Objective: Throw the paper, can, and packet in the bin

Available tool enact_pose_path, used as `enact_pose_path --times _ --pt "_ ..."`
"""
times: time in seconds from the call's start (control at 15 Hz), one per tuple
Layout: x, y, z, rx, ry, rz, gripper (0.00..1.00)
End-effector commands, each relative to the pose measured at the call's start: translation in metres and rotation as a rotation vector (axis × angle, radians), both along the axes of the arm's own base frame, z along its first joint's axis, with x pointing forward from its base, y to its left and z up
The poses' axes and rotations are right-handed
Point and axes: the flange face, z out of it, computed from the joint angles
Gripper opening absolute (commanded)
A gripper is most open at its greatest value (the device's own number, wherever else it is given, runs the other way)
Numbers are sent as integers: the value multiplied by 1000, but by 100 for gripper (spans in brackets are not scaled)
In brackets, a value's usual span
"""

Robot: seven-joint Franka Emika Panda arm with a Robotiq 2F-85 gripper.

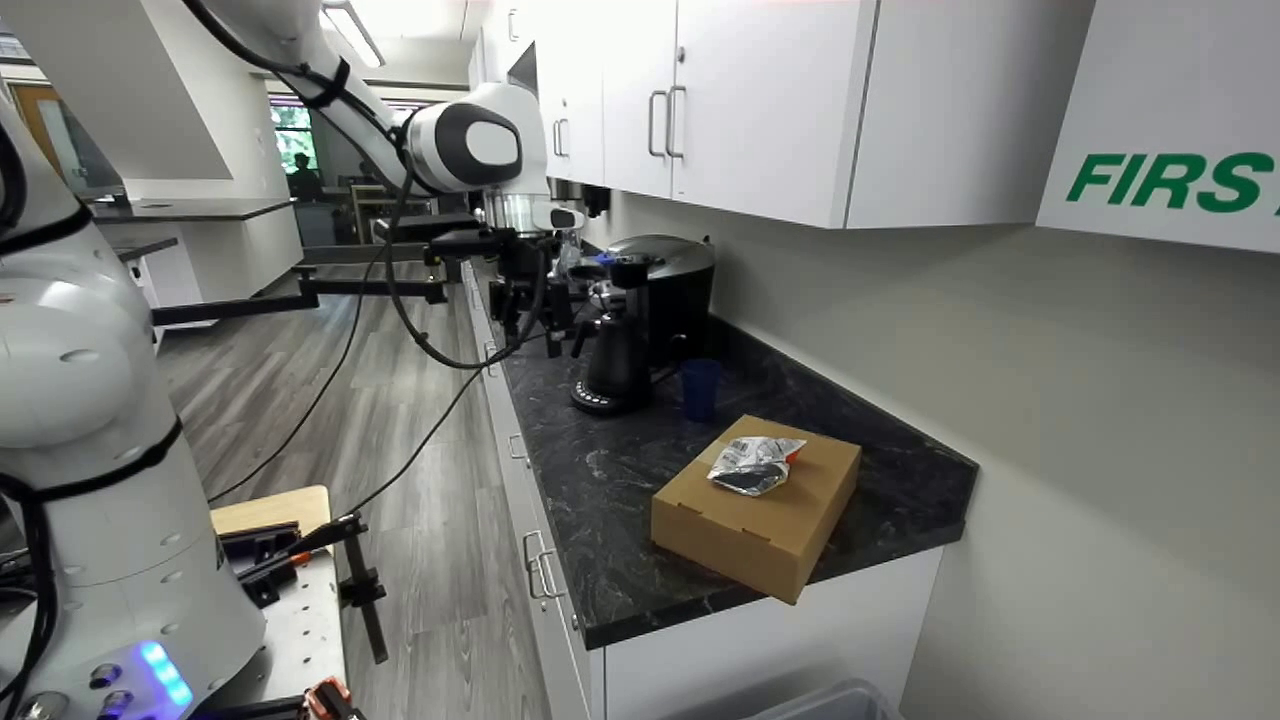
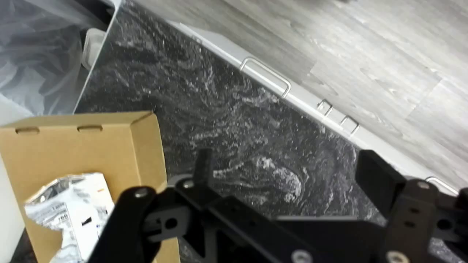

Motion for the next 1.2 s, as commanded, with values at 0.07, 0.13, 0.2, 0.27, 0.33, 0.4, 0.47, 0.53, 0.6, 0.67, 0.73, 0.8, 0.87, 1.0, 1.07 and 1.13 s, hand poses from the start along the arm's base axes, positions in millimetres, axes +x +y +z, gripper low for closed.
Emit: enact_pose_path --times 0.07,0.13,0.2,0.27,0.33,0.4,0.47,0.53,0.6,0.67,0.73,0.8,0.87,1.0,1.07,1.13 --pt "60 12 -42 -35 -154 80 100" --pt "66 9 -45 -52 -175 95 100" --pt "72 10 -49 -71 -194 102 100" --pt "78 5 -51 -94 -211 106 100" --pt "83 -1 -50 -124 -234 114 100" --pt "87 -9 -47 -152 -262 113 100" --pt "90 -12 -44 -181 -284 112 100" --pt "92 -18 -40 -209 -310 110 100" --pt "93 -24 -37 -232 -331 106 100" --pt "94 -28 -35 -249 -345 100 100" --pt "93 -31 -34 -262 -356 93 100" --pt "92 -33 -35 -270 -363 85 100" --pt "90 -36 -37 -280 -366 73 100" --pt "89 -45 -42 -304 -374 45 100" --pt "90 -50 -44 -315 -377 32 100" --pt "92 -57 -48 -329 -381 18 100"
